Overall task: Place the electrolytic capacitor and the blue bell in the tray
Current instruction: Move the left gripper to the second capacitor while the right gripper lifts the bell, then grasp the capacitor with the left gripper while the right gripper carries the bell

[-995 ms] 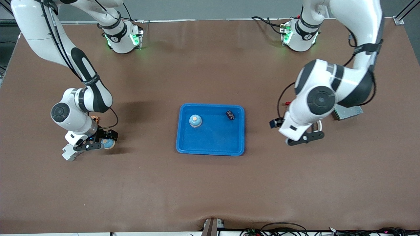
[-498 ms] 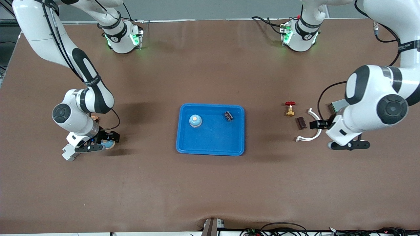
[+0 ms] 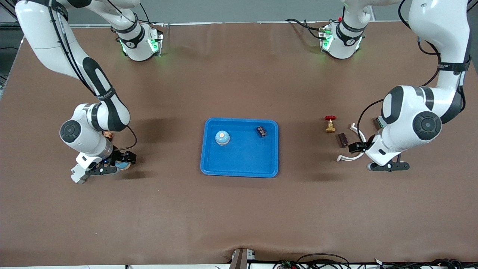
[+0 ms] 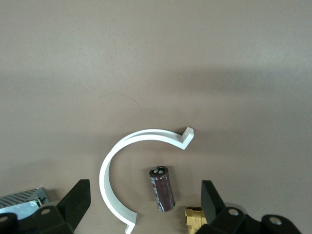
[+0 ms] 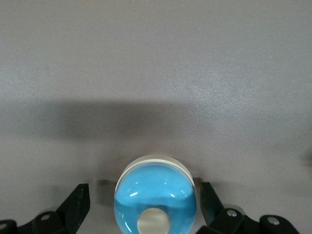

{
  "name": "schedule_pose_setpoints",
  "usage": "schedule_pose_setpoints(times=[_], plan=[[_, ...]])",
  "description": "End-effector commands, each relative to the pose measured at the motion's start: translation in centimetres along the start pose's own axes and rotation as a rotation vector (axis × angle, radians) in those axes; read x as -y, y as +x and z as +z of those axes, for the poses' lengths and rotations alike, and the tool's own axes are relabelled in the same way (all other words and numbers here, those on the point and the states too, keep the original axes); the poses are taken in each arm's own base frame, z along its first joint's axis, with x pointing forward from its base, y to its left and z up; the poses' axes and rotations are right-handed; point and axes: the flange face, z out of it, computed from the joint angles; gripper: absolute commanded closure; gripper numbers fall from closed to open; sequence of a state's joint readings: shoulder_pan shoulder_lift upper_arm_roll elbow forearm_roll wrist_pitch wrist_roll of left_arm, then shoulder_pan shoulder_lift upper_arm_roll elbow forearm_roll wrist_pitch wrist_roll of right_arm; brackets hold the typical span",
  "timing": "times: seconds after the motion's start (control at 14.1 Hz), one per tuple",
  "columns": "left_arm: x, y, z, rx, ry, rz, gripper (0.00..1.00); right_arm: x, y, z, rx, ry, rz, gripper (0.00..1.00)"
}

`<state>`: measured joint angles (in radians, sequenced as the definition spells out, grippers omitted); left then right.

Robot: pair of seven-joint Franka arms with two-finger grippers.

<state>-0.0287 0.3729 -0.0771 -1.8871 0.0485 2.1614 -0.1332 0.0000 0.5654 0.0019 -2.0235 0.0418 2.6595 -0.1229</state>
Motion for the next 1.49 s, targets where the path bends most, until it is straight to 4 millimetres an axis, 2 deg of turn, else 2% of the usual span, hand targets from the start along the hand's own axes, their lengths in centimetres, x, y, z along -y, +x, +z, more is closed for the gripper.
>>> schedule_pose_setpoints(times=[0.0, 0.07, 0.28, 0.36, 0.5, 0.57, 0.78, 1.07, 1.21, 1.42], plan=[[-0.1, -0.9, 0.8, 0.001, 0.01, 0.007, 0.0, -0.1, 0.3, 0.3, 0.007, 0.004, -0.002, 0.07], [-0.2, -1.3, 1.6, 0.01, 0.01, 0.008, 0.0, -0.2, 0.3, 0.3, 0.009, 0.005, -0.003, 0.17], [-0.2, -2.4, 3.3, 0.017, 0.009, 0.005, 0.0, -0.3, 0.2, 0.4, 0.012, 0.005, -0.014, 0.27], [-0.4, -2.6, 3.5, 0.021, 0.008, -0.002, 0.0, -0.3, 0.0, 0.6, 0.016, 0.005, -0.014, 0.41], [-0.8, -3.0, 4.3, 0.039, 0.004, -0.056, 0.0, -0.1, -0.1, 0.7, 0.021, 0.006, -0.015, 0.95], [-0.8, -3.1, 4.4, 0.043, -0.001, -0.081, 0.0, 0.1, -0.1, 0.6, 0.024, 0.007, -0.017, 1.0], [-1.5, -4.0, 5.5, 0.072, -0.013, -0.119, 0.0, 1.3, 0.2, -0.3, 0.06, 0.02, -0.02, 1.0], [-2.2, -4.6, 6.4, 0.08, -0.012, -0.153, 0.0, 4.2, 1.5, -3.4, 0.116, 0.025, 0.058, 1.0], [-2.3, -5.0, 7.7, 0.07, -0.016, -0.162, 0.0, 7.0, 1.9, -4.5, 0.131, 0.021, 0.108, 1.0], [-2.4, -5.5, 9.4, 0.063, -0.021, -0.164, 0.0, 13.2, 2.1, -5.9, 0.12, 0.013, 0.205, 1.0]])
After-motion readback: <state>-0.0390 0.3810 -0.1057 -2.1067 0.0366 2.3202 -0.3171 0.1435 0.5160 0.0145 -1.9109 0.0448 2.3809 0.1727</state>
